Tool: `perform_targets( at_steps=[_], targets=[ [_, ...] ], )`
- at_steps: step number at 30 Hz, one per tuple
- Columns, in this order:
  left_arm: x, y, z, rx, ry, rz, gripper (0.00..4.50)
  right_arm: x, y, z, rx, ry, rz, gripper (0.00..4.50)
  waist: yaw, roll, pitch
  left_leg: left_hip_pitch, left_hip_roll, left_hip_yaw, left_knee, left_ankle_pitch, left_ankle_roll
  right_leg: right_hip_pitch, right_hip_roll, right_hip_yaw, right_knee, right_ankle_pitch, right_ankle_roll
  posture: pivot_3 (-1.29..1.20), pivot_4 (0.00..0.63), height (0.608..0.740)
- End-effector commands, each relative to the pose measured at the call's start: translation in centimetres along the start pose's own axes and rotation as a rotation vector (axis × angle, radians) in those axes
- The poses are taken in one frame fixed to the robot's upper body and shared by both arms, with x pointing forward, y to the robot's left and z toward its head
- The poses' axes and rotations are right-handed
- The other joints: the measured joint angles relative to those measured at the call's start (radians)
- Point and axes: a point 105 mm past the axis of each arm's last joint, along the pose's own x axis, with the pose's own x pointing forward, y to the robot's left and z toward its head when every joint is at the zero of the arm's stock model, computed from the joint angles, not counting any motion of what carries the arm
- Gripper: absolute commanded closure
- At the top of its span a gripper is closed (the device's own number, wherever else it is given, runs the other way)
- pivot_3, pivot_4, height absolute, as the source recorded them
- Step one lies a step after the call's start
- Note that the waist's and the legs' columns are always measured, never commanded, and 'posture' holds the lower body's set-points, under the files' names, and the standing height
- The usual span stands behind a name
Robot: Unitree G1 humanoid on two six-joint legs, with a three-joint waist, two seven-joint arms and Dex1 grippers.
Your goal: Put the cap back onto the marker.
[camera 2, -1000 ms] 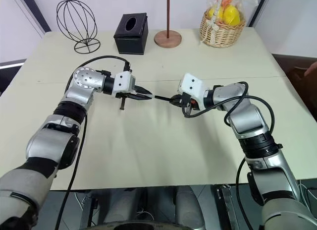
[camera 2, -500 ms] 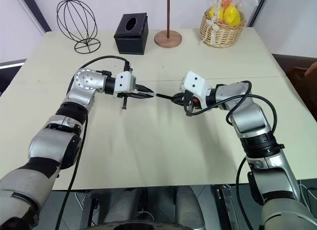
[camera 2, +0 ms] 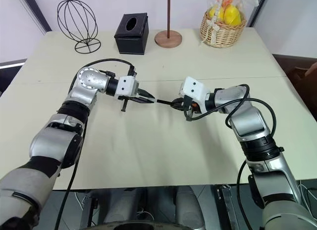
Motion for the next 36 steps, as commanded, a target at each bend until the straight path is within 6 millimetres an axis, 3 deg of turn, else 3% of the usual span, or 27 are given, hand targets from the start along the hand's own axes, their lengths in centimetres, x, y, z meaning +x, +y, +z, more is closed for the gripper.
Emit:
perform_targets(
  at_steps=[1,16,17,18,22,30,34,36],
  targets=[
    [4.6,0.6,5.2,0.165,-0.157,-0.076,4.48,0.8,0.7,4.1,-0.108,-0.134,-0.001,4.50,0.000,0.000,0.000,0.000,0.000,0.000,0.000,0.000,0.000,0.000,0.000,0.000,0.000,0.000,0.000,0.00,0.150,0.740],
    [3.3,1.2,3.2,0.106,-0.072,-0.008,4.48,0.4,0.2,3.2,-0.087,-0.107,-0.023,4.50,0.004,0.000,0.000,0.000,0.000,0.000,0.000,0.000,0.000,0.000,0.000,0.000,0.000,0.000,0.000,0.00,0.150,0.740],
    [3.1,1.2,3.0,0.095,-0.067,-0.007,3.54,0.3,0.2,3.1,-0.085,-0.101,-0.025,4.50,0.006,0.000,0.000,0.000,0.000,0.000,0.000,0.000,0.000,0.000,0.000,0.000,0.000,0.000,0.000,0.00,0.150,0.740],
    [2.9,1.3,2.9,0.091,-0.059,-0.004,3.20,0.2,0.1,2.9,-0.083,-0.094,-0.027,4.50,0.013,0.000,0.000,0.000,0.000,0.000,0.000,0.000,0.000,0.000,0.000,0.000,0.000,0.000,0.000,0.00,0.150,0.740],
    [2.2,1.9,2.6,0.096,-0.027,0.034,1.13,-0.1,-0.1,2.0,-0.079,-0.059,-0.035,4.50,0.015,0.000,0.000,-0.002,0.000,0.000,0.007,-0.001,0.002,0.000,0.000,0.000,0.001,0.000,0.000,0.00,0.150,0.740],
    [0.6,2.8,1.7,0.070,0.028,0.093,1.13,-0.4,-0.2,1.0,-0.057,-0.034,-0.045,4.50,0.017,0.000,0.000,-0.002,0.000,0.000,0.009,-0.001,0.003,0.000,0.000,0.000,0.004,0.000,0.000,0.00,0.150,0.740],
    [-1.6,2.8,0.2,0.011,0.091,0.115,1.13,-1.1,-1.2,0.0,-0.019,-0.018,-0.112,4.50,0.016,0.000,0.000,-0.002,0.000,0.000,0.009,-0.001,0.003,0.000,0.000,0.000,0.004,0.000,0.000,0.00,0.150,0.740],
    [-3.5,2.4,-0.6,-0.097,0.084,0.117,1.13,-2.0,-2.3,-1.6,0.023,0.007,-0.193,4.50,0.016,0.000,0.000,-0.002,0.000,0.000,0.009,-0.001,0.003,0.000,0.000,0.000,0.004,0.000,0.000,0.00,0.150,0.740]
  ],
)
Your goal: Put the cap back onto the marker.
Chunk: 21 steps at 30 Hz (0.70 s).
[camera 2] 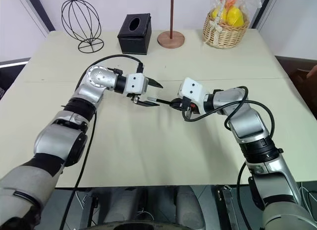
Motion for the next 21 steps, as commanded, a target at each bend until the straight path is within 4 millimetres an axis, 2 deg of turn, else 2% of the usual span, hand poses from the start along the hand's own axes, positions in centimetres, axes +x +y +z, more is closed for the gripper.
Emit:
perform_targets(
  at_steps=[1,5,9,12,14,18,20,21],
  targets=[
    [-3.5,0.7,-0.6,-0.126,-0.008,0.028,1.13,-2.0,-2.7,-1.6,0.040,0.013,-0.174,4.50,-0.001,0.000,0.000,0.000,0.000,0.000,0.000,0.000,0.000,0.000,0.000,0.000,0.000,0.000,0.000,0.00,0.150,0.740],
    [-6.5,-0.4,-2.3,-0.316,-0.030,0.088,1.13,-3.5,-3.9,-3.8,0.152,0.021,-0.329,4.50,-0.003,0.000,0.000,0.000,0.001,0.000,0.000,0.000,0.000,0.000,0.000,0.000,0.000,0.000,0.000,0.00,0.150,0.740],
    [-8.6,-1.2,-3.3,-0.478,-0.077,0.269,1.13,-5.3,-3.3,-5.0,0.272,0.017,-0.417,4.50,0.001,0.000,0.000,0.000,0.003,-0.001,0.000,0.000,0.000,0.000,-0.001,0.001,0.001,0.000,0.000,0.00,0.150,0.740],
    [-10.0,-1.4,-4.3,-0.589,-0.097,0.544,1.13,-7.3,-3.0,-6.8,0.335,0.059,-0.525,4.50,0.003,0.000,0.000,0.000,0.002,-0.001,0.000,0.000,0.000,0.000,-0.001,0.001,0.001,0.000,0.000,0.00,0.150,0.740],
    [-10.6,-1.7,-4.5,-0.691,-0.129,0.702,1.13,-8.6,-3.4,-8.1,0.357,0.096,-0.619,4.50,0.005,0.000,0.000,0.000,0.002,-0.001,0.001,0.000,0.000,0.000,-0.002,0.001,0.002,0.000,0.000,0.00,0.150,0.740],
    [-10.8,-2.8,-4.4,-0.798,-0.159,0.853,1.13,-9.5,-4.1,-9.0,0.392,0.108,-0.715,4.50,0.004,0.000,0.000,0.001,0.002,-0.001,0.002,0.000,0.000,0.000,-0.003,0.002,0.006,0.000,0.000,0.00,0.150,0.740],
    [-10.4,-3.8,-4.3,-0.827,-0.159,0.892,1.07,-9.5,-4.3,-9.4,0.403,0.108,-0.745,3.54,0.003,0.000,0.000,0.002,0.002,-0.001,0.002,0.000,0.000,0.000,-0.002,0.002,0.006,0.000,0.000,0.00,0.150,0.740],
    [-10.1,-4.2,-4.3,-0.836,-0.161,0.905,1.07,-9.5,-4.3,-9.5,0.407,0.109,-0.753,3.20,0.003,0.000,0.000,0.003,0.002,-0.001,0.002,0.000,0.000,0.001,-0.002,0.002,0.006,0.000,0.000,0.00,0.150,0.740]
  ],
)
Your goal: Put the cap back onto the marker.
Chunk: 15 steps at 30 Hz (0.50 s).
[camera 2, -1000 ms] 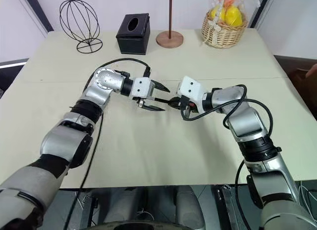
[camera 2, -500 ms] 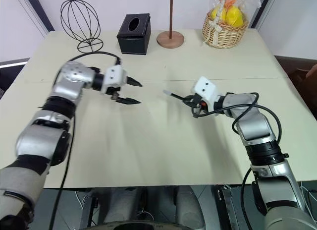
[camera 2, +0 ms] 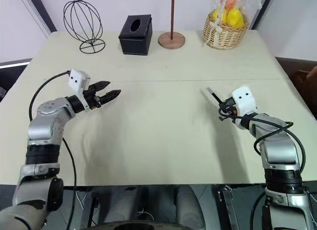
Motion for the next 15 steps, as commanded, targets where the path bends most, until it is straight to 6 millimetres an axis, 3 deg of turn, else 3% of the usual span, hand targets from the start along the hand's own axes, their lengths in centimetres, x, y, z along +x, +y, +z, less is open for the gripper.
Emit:
perform_targets(
  at_steps=[1,6,11,15],
  targets=[
    [-0.8,-0.6,0.6,-0.024,-0.052,0.072,1.07,-0.1,-0.8,0.6,0.009,-0.043,-0.059,2.73,0.000,0.000,0.000,0.000,0.000,0.000,0.000,0.000,0.000,0.000,0.000,0.000,0.000,0.000,0.000,0.00,0.150,0.740],
    [-1.0,-1.0,-0.4,-0.059,-0.056,0.144,1.07,0.2,-0.5,0.4,0.034,-0.049,-0.067,0.26,0.002,0.000,0.000,0.000,0.000,0.000,0.000,0.000,0.000,0.000,0.000,0.000,0.000,0.000,0.000,0.00,0.150,0.740],
    [-1.6,0.1,-1.0,-0.063,-0.059,0.267,1.07,-0.8,-2.4,1.6,0.135,-0.122,-0.113,0.12,0.001,0.000,0.000,0.000,0.000,0.000,0.000,0.000,0.000,0.001,0.000,0.000,0.000,0.000,0.000,0.00,0.150,0.740],
    [-3.0,0.2,-1.6,-0.072,-0.049,0.293,1.07,-2.5,-5.2,0.1,0.138,-0.102,-0.202,0.12,0.002,0.000,0.000,0.000,-0.001,0.001,0.000,0.000,0.000,0.001,0.000,0.000,-0.001,0.000,0.000,0.00,0.150,0.740]
  ],
)
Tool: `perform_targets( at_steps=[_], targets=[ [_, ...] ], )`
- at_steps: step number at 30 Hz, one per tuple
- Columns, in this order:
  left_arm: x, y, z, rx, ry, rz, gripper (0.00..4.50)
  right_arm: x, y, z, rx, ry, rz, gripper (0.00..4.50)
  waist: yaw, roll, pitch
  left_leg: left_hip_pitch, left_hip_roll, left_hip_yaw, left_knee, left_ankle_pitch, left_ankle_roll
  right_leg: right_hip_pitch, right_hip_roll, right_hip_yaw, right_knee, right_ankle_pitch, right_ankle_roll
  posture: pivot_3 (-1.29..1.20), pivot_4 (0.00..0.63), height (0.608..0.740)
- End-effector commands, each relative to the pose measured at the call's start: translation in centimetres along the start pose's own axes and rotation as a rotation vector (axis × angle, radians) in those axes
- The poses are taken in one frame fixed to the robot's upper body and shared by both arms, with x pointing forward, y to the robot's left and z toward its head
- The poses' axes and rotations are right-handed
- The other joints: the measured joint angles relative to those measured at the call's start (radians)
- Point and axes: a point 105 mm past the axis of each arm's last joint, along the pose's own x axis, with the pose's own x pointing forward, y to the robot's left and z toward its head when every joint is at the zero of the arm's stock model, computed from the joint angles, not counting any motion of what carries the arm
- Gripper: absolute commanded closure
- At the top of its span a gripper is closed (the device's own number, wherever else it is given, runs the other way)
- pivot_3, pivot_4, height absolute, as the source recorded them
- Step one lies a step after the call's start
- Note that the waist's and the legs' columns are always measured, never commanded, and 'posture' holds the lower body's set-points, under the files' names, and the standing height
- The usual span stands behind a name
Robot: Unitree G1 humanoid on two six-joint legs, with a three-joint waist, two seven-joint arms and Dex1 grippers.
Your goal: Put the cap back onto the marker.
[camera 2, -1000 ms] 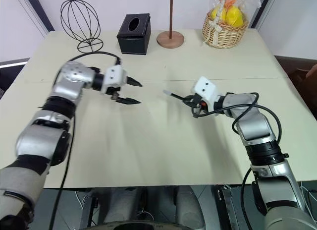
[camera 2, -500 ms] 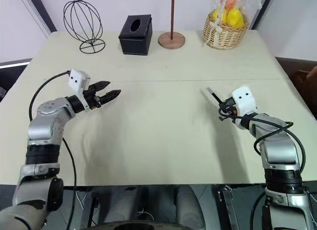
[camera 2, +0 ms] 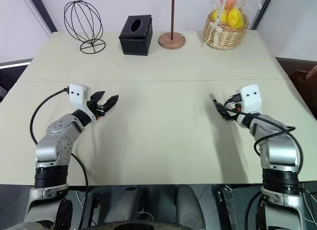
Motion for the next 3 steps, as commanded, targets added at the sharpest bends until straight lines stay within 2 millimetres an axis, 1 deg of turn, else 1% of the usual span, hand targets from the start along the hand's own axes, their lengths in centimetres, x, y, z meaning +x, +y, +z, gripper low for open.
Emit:
perform_targets(
  at_steps=[1,3],
  targets=[
    [-1.54,0.29,1.11,0.025,-0.055,0.011,1.07,-1.58,-3.14,0.37,-0.009,-0.045,-0.097,0.12,0.000,0.000,0.000,0.000,0.000,0.000,0.000,0.000,0.000,0.000,0.000,0.000,0.000,0.000,0.000,0.00,0.150,0.740],
    [-2.25,-0.15,0.51,0.031,-0.037,-0.006,1.07,-2.13,-3.96,-0.17,-0.018,-0.050,-0.121,0.12,-0.001,0.000,0.000,0.000,0.000,0.000,-0.001,0.000,0.000,0.000,0.000,0.000,-0.001,0.000,0.000,0.00,0.150,0.740]
  ],
)
